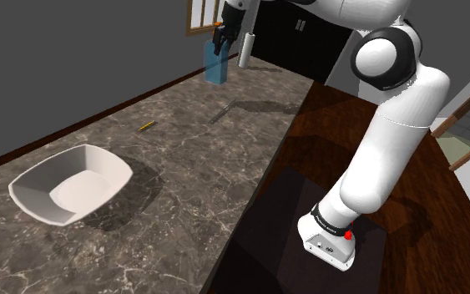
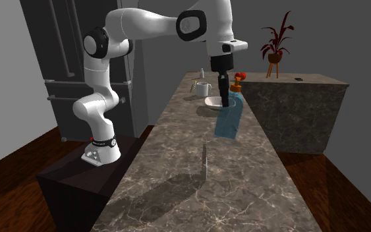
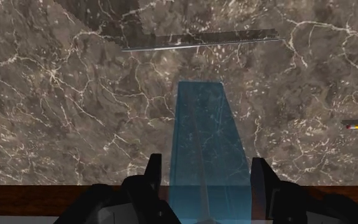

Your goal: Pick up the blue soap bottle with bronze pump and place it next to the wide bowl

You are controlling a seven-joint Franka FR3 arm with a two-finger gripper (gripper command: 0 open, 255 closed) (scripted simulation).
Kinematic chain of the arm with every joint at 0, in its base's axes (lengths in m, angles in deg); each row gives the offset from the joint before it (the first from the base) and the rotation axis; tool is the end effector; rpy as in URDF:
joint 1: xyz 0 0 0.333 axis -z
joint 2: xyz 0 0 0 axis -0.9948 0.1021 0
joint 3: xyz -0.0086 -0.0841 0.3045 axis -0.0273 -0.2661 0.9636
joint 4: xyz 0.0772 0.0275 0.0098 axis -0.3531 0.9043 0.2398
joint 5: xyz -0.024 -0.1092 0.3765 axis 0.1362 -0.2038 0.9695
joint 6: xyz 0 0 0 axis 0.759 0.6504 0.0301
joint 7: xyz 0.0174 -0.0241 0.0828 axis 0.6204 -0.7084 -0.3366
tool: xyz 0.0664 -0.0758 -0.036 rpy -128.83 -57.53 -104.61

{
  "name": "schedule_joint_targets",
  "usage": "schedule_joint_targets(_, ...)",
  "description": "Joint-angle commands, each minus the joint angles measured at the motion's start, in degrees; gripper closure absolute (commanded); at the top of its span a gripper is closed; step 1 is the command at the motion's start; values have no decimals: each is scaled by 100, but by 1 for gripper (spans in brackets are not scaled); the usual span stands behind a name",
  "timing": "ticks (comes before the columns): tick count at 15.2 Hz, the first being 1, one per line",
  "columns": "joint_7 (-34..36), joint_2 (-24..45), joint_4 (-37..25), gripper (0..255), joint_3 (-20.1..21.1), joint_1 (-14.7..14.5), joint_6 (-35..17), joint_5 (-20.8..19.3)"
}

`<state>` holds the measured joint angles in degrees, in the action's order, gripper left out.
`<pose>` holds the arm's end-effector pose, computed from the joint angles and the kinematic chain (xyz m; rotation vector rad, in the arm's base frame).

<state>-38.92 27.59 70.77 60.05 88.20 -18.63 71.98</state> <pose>0.6349 -0.0795 0.5982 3.0962 0.1814 0.2727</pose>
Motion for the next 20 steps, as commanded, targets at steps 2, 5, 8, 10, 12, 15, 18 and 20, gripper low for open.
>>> schedule_joint_targets(2, 212, -274, 207, 255, 73, -137, 66, -67)
schedule_joint_targets(5, 542, -656, 540, 255, 202, -333, 116, -156)
schedule_joint_targets(8, 883, -988, 789, 255, 352, -519, 203, -231)
schedule_joint_targets(10, 1114, -1181, 913, 255, 462, -638, 279, -273)
schedule_joint_targets(12, 1349, -1352, 1004, 255, 581, -753, 366, -307)
schedule_joint_targets(15, 1707, -1568, 1083, 255, 769, -925, 517, -349)
schedule_joint_targets(18, 2072, -1731, 1092, 255, 970, -1093, 688, -381)
schedule_joint_targets(20, 2319, -1811, 1061, 255, 1112, -1204, 812, -400)
